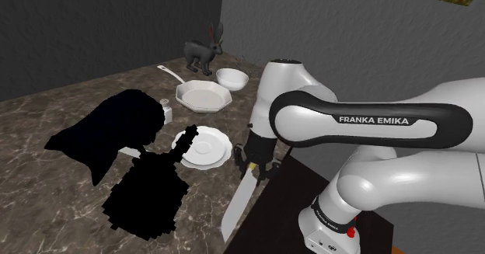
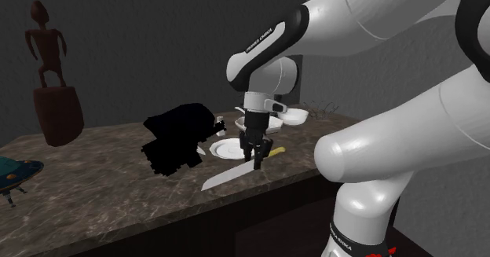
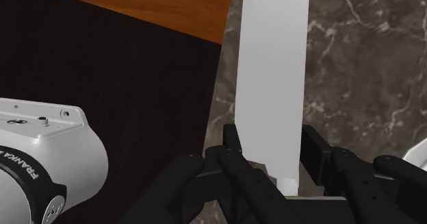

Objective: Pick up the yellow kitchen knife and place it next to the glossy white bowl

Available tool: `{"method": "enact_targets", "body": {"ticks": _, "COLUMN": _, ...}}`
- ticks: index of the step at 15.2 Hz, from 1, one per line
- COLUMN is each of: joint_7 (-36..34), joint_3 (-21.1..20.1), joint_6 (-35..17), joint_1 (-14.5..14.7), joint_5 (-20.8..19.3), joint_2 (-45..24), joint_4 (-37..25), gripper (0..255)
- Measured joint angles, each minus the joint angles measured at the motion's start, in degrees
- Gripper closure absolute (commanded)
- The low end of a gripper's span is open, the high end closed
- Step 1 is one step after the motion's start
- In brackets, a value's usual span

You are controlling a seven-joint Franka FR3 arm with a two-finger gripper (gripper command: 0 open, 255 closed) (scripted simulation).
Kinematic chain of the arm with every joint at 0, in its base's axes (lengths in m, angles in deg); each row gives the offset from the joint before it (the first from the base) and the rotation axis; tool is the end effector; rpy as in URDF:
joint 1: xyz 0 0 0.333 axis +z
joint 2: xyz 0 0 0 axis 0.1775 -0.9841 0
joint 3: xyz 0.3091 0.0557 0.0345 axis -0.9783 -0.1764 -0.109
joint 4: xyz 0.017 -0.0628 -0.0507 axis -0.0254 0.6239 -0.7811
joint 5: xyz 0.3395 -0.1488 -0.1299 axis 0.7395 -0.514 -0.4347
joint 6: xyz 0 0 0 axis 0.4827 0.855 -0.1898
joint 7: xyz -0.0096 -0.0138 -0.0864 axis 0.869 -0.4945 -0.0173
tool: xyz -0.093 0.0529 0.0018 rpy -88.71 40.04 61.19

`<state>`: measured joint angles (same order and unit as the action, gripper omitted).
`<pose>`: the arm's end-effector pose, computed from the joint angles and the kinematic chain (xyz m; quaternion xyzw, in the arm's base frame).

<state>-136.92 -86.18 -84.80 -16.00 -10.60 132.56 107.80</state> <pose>0.2608 0.1586 0.3768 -0.7944 0.6009 0.0856 0.0241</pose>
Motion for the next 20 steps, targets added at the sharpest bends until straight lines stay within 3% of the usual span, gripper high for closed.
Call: {"method": "enact_targets", "body": {"ticks": 20, "joint_7": -2.5, "joint_3": 7.5, "joint_6": 15.3, "joint_1": -1.9, "joint_5": -7.3, "joint_2": 3.7, "joint_4": -11.6, "gripper": 255}}
